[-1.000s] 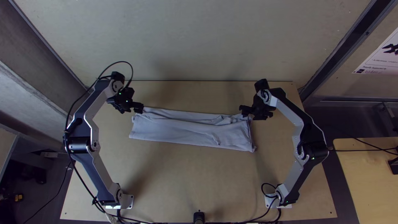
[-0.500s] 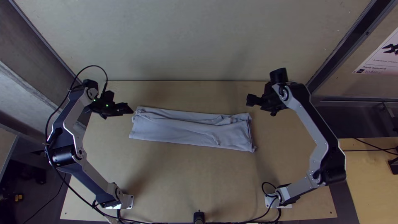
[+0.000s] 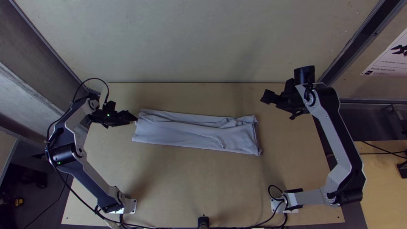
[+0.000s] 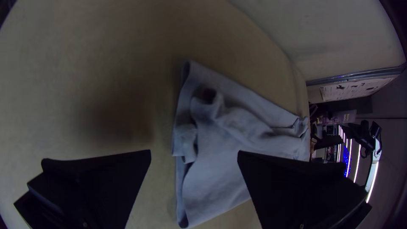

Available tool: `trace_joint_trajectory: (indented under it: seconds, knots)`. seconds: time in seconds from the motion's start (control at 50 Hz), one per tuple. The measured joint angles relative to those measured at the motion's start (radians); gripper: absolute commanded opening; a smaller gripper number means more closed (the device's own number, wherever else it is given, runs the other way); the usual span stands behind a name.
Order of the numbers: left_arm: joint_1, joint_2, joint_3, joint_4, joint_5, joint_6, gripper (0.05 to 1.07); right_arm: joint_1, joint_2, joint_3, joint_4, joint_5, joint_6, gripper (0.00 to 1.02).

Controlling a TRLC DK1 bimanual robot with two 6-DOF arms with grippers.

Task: Fold the t-shirt

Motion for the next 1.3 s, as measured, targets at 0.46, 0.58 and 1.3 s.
trace_joint_trajectory:
  seconds: [0.46, 0.58, 1.3]
  knots:
    - [-0.059, 0.072, 0.003, 0.011, 0.065, 0.009, 1.03, 0.0, -0.057, -0.043, -0.028, 0.0, 0.006, 0.99]
    - [-0.127, 0.071, -0.009, 0.045, 0.076, -0.026, 1.03, 0.0, -0.057, -0.043, -0.028, 0.0, 0.005, 0.99]
    - [-0.484, -0.035, -0.122, 0.243, -0.148, -0.324, 0.08, 0.007, -0.057, -0.077, -0.029, -0.013, 0.021, 0.99]
